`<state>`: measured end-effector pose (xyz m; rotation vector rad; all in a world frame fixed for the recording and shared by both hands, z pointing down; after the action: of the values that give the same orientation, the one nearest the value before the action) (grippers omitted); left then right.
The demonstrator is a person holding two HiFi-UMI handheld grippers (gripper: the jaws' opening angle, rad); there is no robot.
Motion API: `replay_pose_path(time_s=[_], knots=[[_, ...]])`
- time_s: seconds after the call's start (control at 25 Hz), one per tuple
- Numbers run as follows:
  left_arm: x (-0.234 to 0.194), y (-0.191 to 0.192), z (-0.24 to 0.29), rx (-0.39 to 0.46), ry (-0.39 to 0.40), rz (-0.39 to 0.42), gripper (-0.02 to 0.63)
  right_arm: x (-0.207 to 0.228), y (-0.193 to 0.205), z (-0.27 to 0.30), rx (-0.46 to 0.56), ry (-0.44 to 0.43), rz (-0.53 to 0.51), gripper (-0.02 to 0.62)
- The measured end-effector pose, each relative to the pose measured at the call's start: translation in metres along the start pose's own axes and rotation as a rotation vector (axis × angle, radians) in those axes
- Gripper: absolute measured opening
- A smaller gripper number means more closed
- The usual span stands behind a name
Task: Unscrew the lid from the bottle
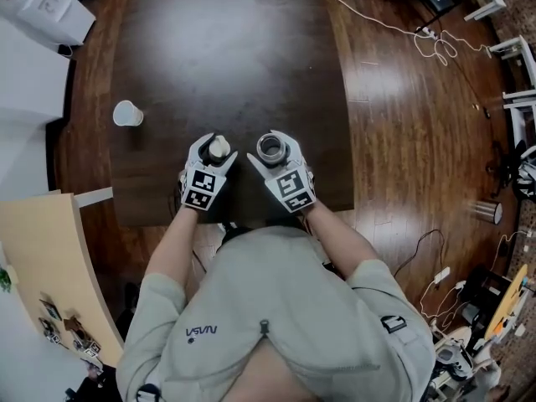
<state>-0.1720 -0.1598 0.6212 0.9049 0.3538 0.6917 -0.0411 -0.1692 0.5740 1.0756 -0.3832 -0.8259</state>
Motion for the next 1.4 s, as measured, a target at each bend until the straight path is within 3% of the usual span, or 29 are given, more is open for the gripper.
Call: replay_pose_path(time_s=[0.44,0.6,0.8,0.88,1.08,1.4], knots=[[0.003,0.034,0.011,-0.138,0.032,-0.009,0.304,0.0,0.011,0.015,-0.01,-0.021,0.025,0.298],[0.003,0.038,0.01,-0.14,0.035,-0.05,0.302,-0.001,0.022,0.016,-0.027,-0.023,0.021,0.298],[0.001,0.037,0.007,-0.146,0.054,-0.046,0.303,-0.006,0.025,0.015,-0.01,-0.014,0.002,0.298],[0.001,0.034,0.003,-0.143,0.059,-0.045,0.338,-0.005,0.024,0.012,0.0,-0.009,-0.026,0.298],[-0.003,0.021,-0.013,-0.095,0.041,-0.079,0.345,-0.004,0.032,0.004,0.013,-0.002,-0.017,0.299],[-0.003,-0.001,-0.067,0.113,-0.033,-0.281,0.344,-0.006,0.044,-0.001,0.033,-0.009,-0.013,0.299]])
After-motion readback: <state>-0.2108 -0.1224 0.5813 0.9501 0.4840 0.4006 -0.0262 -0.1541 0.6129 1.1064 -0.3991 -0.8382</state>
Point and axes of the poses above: the fingertips, and each gripper's own axes: z forward along the fingers, x to its right, y out of its underside, the point moved 5 cm from there along -z, backward along the fingers, and after that the axes turned 5 degrees about y, right-handed, at the moved point
